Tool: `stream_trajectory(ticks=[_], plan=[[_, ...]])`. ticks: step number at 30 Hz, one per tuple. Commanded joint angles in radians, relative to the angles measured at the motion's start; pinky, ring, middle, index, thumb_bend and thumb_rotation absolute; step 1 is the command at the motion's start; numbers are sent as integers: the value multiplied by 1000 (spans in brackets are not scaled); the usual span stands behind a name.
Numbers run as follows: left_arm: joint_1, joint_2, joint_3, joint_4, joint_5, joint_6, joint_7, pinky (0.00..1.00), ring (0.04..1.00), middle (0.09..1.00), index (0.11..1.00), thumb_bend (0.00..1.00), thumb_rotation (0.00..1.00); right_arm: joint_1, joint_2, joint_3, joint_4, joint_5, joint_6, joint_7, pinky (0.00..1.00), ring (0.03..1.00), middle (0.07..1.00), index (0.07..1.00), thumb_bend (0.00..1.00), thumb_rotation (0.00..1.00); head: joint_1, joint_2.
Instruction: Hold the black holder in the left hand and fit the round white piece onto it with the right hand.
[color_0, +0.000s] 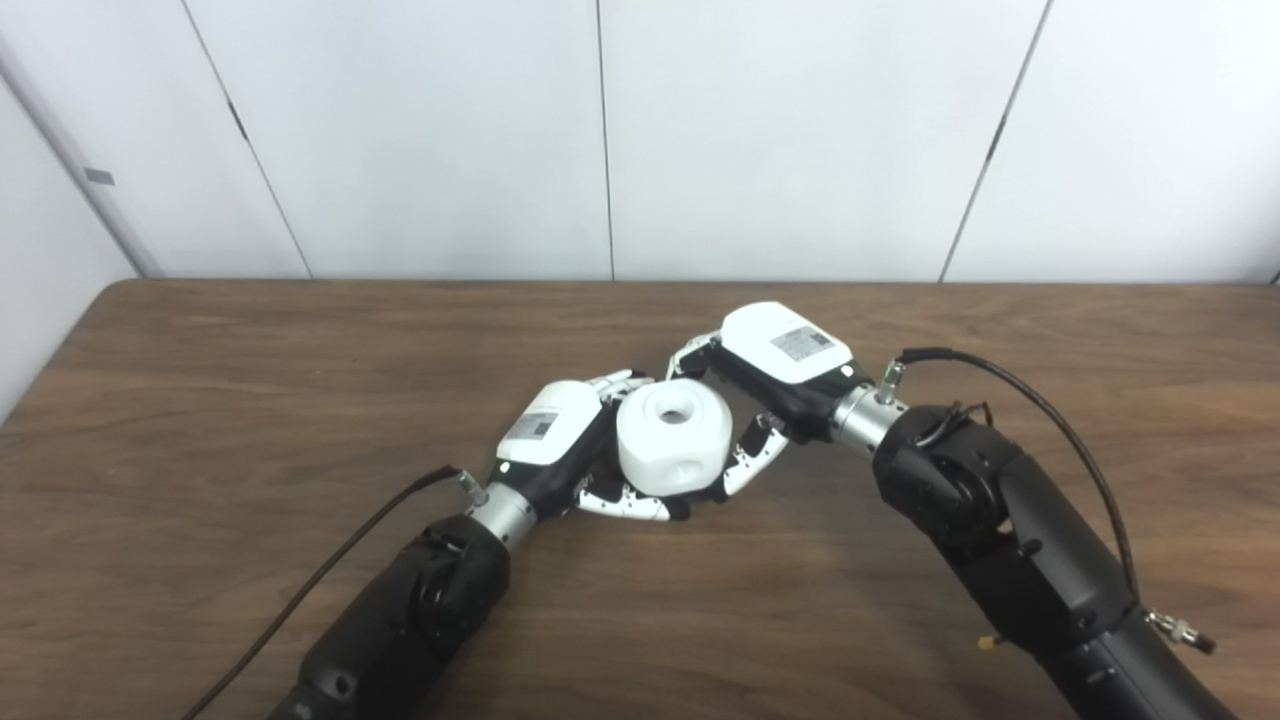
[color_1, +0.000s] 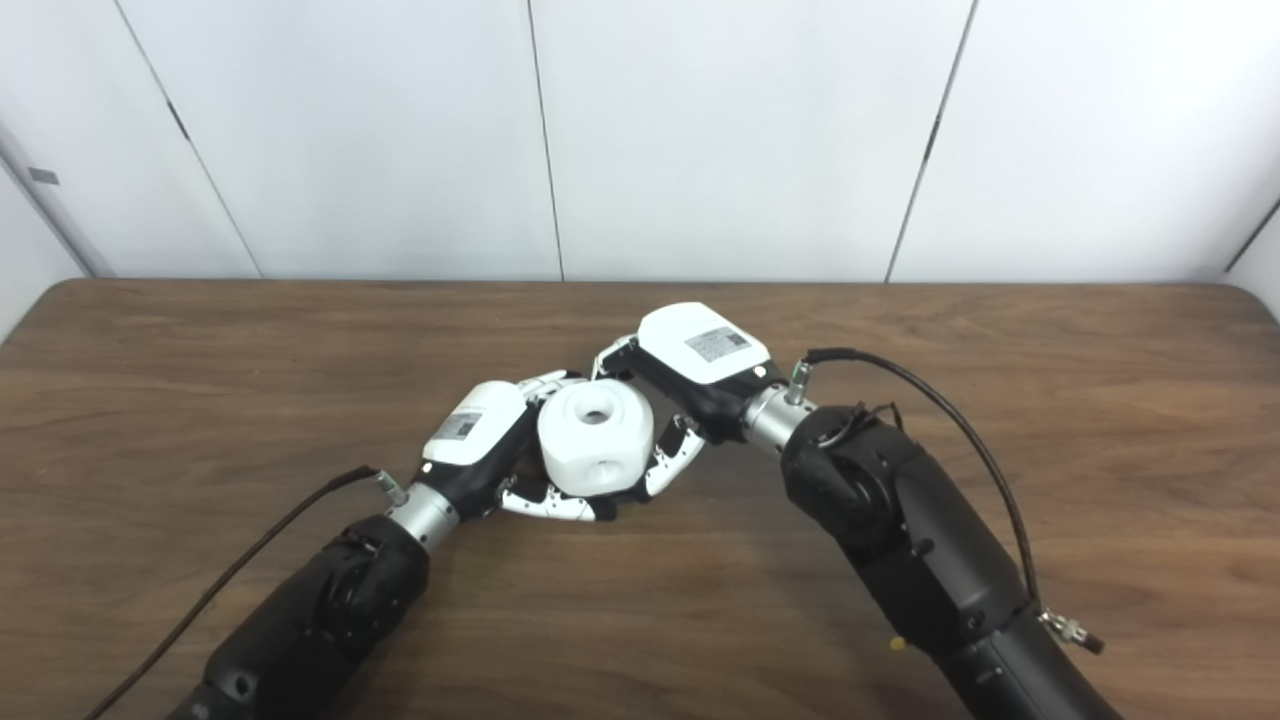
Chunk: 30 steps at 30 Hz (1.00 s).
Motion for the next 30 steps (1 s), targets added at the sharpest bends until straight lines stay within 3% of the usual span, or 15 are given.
stream_trajectory(ticks=[1,9,14,15,18,24,30], plan=[[74,-8,-57,43,26,50,-134,855,910,852,483,524,56,-29,-7,3,-10,3,-27,-2,568,694,680,480,522,140,1,1],[71,-9,-59,46,28,54,-137,855,913,852,483,524,56,-34,-9,2,4,5,-45,-18,552,674,672,479,524,139,-3,1],[68,-11,-58,52,25,56,-140,859,914,858,484,524,57,-36,-11,-9,-11,31,-25,13,544,671,692,493,522,141,-2,-2],[68,-11,-58,53,25,55,-139,859,914,859,484,524,56,-36,-13,-10,-18,31,-19,20,547,675,706,655,683,151,-2,-2],[67,-12,-58,58,26,51,-135,856,913,860,484,524,56,-35,-12,-15,-28,23,-9,25,545,680,727,810,791,173,-6,-5],[66,-15,-56,65,24,42,-125,859,908,855,483,524,56,-34,-6,-34,-46,22,7,29,560,696,750,845,791,164,-7,-7],[62,-14,-58,67,29,44,-127,865,909,858,483,524,56,-31,3,-49,-47,16,17,19,539,663,711,867,788,163,-7,-7]])
